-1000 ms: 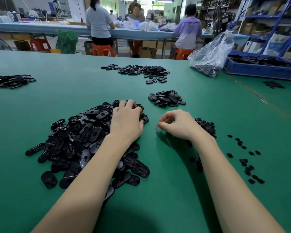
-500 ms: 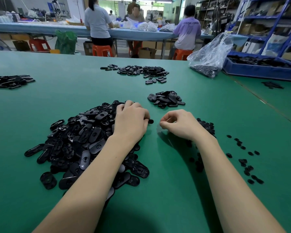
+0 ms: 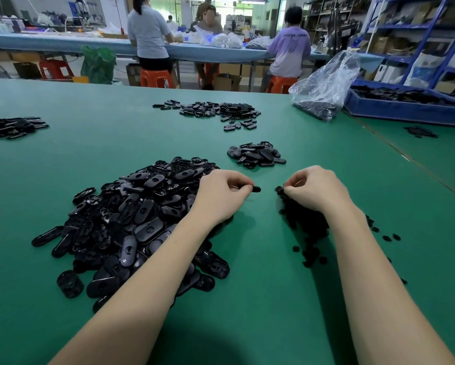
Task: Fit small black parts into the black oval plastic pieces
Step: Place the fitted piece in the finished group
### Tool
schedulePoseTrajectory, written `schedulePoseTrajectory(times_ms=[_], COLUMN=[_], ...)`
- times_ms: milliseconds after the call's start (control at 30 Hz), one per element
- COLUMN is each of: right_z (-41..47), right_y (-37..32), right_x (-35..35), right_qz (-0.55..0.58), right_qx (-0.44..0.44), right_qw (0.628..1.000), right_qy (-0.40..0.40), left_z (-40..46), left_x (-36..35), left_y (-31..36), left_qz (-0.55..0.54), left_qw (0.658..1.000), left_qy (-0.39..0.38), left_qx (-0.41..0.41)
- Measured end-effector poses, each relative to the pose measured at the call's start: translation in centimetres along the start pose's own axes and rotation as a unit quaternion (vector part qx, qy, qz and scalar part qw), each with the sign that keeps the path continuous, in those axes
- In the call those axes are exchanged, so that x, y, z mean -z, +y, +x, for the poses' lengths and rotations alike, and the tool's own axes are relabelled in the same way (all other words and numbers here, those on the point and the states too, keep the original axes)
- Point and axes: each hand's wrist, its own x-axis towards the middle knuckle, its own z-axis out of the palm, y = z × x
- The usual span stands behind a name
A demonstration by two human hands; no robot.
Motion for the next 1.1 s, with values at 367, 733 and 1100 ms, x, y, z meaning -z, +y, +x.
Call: schedulePoseTrajectory(times_ms=[367, 733, 1100], right_z=[-0.2, -0.3, -0.5], right_y=[-0.5, -0.7, -2.4], right_x=[-0.6, -0.8, -0.9], right_qz=[-0.031, -0.042, 0.371], right_qx=[-0.040, -0.032, 0.035], right_qw=[0.998, 0.998, 0.920], right_qy=[0.031, 0.038, -0.122], left_z=[0.1, 0.1, 0.0], left_x=[0.1, -0.1, 0.1], left_y=[-0.5, -0.5, -0.3], left_qz=[-0.112, -0.128, -0.149], left_qw=[0.992, 0.991, 0.988], left_qy=[0.012, 0.005, 0.016], left_qx=[0.064, 0.050, 0.042])
